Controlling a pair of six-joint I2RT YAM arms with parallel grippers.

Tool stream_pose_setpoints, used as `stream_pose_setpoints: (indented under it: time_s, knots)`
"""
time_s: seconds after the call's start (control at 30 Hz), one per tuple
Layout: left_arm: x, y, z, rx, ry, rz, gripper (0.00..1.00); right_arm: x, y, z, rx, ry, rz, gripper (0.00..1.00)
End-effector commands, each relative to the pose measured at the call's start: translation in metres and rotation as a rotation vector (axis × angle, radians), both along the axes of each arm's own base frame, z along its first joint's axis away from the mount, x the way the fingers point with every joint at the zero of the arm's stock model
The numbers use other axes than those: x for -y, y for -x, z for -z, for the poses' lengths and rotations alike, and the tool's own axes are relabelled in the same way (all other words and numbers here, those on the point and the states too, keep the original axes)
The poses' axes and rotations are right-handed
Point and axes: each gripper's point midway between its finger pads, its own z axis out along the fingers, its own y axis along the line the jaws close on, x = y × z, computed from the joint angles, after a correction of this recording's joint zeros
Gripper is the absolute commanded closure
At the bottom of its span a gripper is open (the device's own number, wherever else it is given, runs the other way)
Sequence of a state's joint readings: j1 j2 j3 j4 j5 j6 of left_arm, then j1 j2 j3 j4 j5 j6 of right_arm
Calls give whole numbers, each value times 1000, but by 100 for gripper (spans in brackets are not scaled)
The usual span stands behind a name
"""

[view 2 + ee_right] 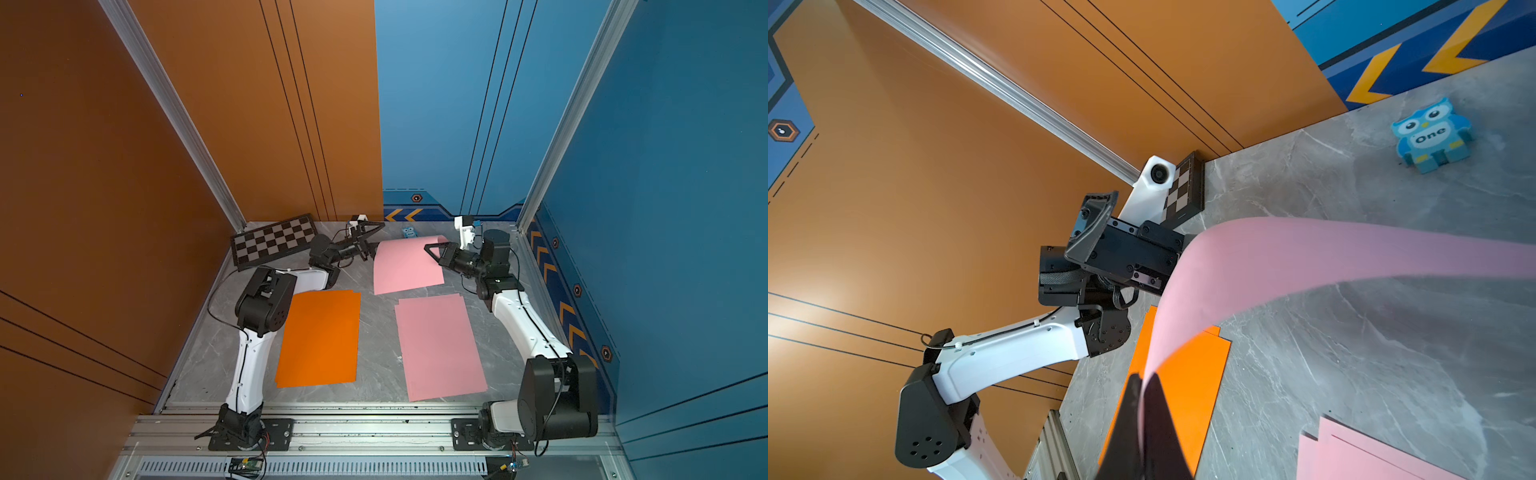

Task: Sort the scattered colored papers by color
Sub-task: Pick up the colored paper from the center of the board.

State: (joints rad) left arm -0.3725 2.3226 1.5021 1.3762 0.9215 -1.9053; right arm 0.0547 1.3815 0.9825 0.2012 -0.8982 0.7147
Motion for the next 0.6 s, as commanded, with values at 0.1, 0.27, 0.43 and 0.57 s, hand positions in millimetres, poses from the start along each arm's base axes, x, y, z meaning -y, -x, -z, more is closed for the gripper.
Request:
stream_pose_setpoints:
  time_s: [0.1,0.27,0.43,0.57]
  knots:
    - [-4,16,-41,117,21,23,21,2,15,13,-16,31,-21,100]
    - [-10,14,-32,119,-13,13,44,8,20,28,-48,60,2,100]
    - [-9,18,-27,132,-64,7,65,13,18,35,-66,66,28,100]
    - [-9,20,-29,151,-83,11,74,15,16,39,-78,68,38,100]
